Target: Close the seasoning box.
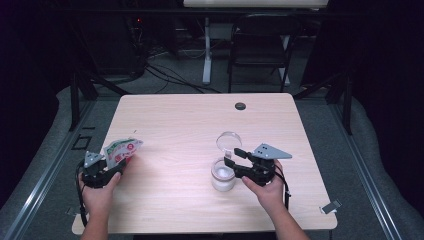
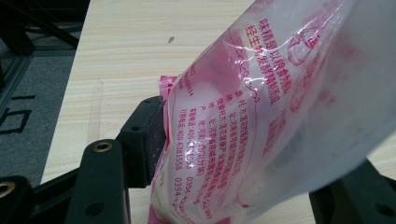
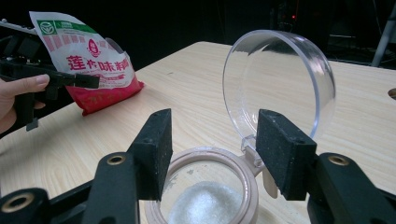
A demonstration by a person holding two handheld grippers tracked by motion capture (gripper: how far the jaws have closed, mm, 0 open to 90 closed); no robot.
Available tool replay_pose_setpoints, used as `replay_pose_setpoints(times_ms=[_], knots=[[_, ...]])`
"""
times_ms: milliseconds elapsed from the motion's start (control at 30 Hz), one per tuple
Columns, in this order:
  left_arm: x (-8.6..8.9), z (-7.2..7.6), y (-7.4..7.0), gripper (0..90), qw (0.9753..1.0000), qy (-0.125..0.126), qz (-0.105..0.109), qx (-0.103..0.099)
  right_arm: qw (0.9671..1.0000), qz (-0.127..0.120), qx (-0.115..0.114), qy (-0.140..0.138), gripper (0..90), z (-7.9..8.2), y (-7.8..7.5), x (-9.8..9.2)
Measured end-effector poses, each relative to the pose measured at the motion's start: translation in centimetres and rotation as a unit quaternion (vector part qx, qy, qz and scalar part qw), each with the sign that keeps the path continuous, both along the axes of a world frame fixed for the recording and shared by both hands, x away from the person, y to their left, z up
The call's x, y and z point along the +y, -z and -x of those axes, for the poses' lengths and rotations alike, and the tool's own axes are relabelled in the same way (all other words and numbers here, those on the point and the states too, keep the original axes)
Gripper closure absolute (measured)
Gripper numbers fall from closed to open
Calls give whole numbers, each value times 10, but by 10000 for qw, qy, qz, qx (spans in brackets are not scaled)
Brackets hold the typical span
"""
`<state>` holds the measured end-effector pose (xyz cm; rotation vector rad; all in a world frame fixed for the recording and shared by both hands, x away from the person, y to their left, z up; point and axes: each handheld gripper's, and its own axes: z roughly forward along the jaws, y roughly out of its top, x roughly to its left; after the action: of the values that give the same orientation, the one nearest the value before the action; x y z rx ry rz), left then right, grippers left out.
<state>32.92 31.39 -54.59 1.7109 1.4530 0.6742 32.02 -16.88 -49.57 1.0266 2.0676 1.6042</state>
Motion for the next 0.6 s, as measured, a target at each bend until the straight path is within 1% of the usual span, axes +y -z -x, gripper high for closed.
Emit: replay_pose_setpoints(times_ms=[133,233,367,433,467,533,600], knots=[[-1,1,-1,445,10000,46,0,-71,10000,-1,11,2,455,-1,0,-1],[-1,2,-2,445,10000,54,-26,-77,10000,-9,15,12,456,0,0,0],[-2,3,-5,445,9998,75,-14,-174,10000,31,1,-16,455,0,1,2],[-3,3,-6,444,9996,68,4,-256,10000,45,4,-26,455,1,2,2],[-4,4,-7,444,9996,104,-15,-265,10000,39,-2,-19,455,1,1,2],[-4,4,-9,443,9995,129,5,-279,10000,-12,-18,-1,455,1,1,1],[-5,5,-10,442,9994,145,18,-312,10000,-14,-4,8,455,1,1,1]])
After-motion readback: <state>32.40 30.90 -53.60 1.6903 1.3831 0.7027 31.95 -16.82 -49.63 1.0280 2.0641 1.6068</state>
